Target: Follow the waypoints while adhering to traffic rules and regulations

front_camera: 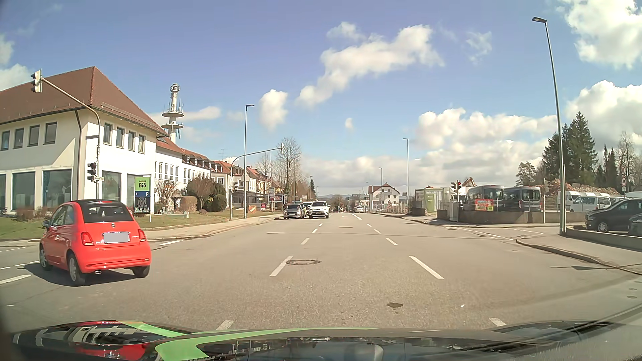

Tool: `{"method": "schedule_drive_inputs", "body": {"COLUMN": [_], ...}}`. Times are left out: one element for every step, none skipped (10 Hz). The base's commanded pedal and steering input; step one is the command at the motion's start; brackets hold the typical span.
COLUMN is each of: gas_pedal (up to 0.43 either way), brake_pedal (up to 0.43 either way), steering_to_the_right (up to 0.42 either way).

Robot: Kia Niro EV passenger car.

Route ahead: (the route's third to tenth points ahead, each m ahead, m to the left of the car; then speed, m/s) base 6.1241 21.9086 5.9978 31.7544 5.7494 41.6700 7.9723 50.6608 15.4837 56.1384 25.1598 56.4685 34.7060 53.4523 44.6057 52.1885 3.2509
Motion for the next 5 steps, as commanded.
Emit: {"method": "schedule_drive_inputs", "body": {"gas_pedal": [0.13,0.13,0.13,0.098,0.098], "brake_pedal": [0.0,0.0,0.0,0.0,0.0], "steering_to_the_right": [-0.053,-0.077,-0.107,-0.137,-0.176]}}
